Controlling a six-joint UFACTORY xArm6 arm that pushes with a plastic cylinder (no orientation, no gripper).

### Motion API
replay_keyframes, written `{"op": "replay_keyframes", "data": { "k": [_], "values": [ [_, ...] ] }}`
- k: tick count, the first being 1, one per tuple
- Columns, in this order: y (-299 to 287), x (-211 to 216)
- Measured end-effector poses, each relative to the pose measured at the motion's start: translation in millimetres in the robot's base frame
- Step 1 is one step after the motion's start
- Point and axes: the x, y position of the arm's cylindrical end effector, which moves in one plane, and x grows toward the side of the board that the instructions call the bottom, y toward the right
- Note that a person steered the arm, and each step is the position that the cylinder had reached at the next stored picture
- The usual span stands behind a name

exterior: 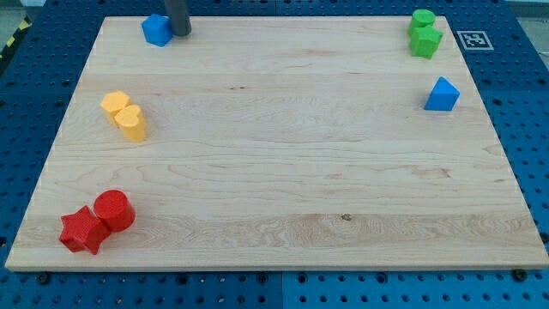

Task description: Move the arm downwards on the board

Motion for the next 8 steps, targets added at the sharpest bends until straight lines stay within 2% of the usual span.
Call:
{"op": "replay_keyframes", "data": {
  "k": [2,3,5,7,8],
  "values": [
    [29,15],
    [21,19],
    [66,87],
    [77,93],
    [92,109]
  ]
}}
